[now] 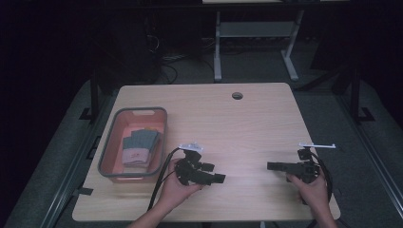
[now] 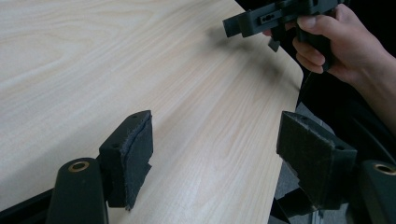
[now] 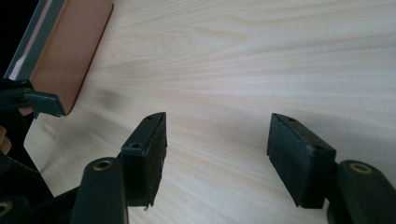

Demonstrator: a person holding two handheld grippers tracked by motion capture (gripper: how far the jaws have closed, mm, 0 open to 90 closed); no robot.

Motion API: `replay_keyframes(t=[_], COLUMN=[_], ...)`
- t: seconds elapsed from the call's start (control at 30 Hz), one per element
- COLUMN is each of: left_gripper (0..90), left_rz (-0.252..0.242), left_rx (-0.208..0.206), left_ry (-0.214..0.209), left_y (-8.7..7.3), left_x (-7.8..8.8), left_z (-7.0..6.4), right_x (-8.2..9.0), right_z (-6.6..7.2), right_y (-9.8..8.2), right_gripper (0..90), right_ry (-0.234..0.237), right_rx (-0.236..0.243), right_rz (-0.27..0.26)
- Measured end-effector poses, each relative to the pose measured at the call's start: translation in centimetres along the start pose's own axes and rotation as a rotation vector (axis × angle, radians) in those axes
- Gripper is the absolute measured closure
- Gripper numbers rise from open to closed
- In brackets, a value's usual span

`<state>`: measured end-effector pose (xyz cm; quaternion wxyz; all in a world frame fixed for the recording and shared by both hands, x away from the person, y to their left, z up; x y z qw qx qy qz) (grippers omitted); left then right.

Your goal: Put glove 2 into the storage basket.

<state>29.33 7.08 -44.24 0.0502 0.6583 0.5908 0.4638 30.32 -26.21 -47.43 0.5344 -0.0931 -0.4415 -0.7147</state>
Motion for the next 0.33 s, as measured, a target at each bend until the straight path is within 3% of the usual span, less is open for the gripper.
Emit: replay_keyframes(t=[0.23,0.33], left_gripper=[27.0,25.8], left_rz=[-0.018,-0.047], left_rx=[-0.013,-0.015], left_ry=[0.006,-0.008], left_y=[-1.3,-1.7], left_x=[0.4,1.0], left_z=[-0.2,-0.2], right_x=[0.2,0.4], right_z=[0.7,0.9], right_y=[-1.8,-2.2], right_gripper=[35.8,35.8], right_ry=[0.012,0.033], right_rx=[0.030,0.034], right_rz=[-0.012,-0.052])
Point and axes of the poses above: each handheld gripper's, and its own axes: x roughly backward along the jaws, y roughly out of its top, z roughly to its left, the point moved 3 cm from there along -x, roughly forward along the jaws, and after that the axes turned 5 degrees about x, right-handed, at the moved point
